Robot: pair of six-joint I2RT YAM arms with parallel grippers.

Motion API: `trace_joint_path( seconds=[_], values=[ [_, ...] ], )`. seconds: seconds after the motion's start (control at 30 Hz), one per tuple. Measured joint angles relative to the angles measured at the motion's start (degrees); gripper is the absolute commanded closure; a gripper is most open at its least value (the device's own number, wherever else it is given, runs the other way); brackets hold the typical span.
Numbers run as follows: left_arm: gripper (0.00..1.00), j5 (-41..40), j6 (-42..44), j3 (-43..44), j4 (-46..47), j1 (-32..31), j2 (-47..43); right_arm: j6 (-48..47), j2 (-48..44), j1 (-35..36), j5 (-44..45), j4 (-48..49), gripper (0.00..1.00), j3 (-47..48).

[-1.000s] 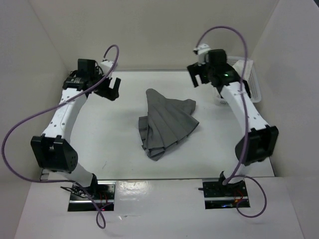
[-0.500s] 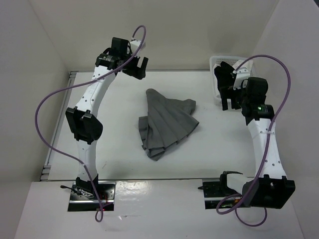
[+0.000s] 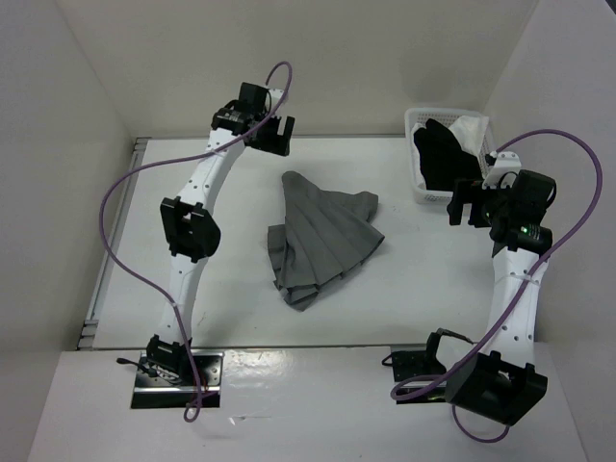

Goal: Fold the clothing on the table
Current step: Flatten the skirt out

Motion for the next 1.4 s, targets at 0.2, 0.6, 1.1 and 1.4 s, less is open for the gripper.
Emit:
trace_joint_path(
  seconds=[0.2, 0.6, 1.1, 1.4],
  values=[
    [0.27, -1.03, -5.29, 0.7, -0.98, -3.41, 5.42, 0.37, -0.02, -4.52, -5.4, -0.63, 0.04, -0.07],
    [0.33, -3.87, -14.62, 2.67, -2.58, -8.87, 9.07, -0.04, -0.02, -8.35, -11.87, -3.06, 0.06, -1.99],
    [0.76, -4.33, -14.25, 2.38, -2.78, -9.16, 16.24, -0.68, -0.02, -9.22, -13.88, -3.96, 0.08, -1.99],
    [1.0, -1.53, -10.97, 1.33, -3.3, -8.61, 15.89, -0.94, -0.02, -9.22, -14.21, -3.91, 0.08, -2.08]
  ],
)
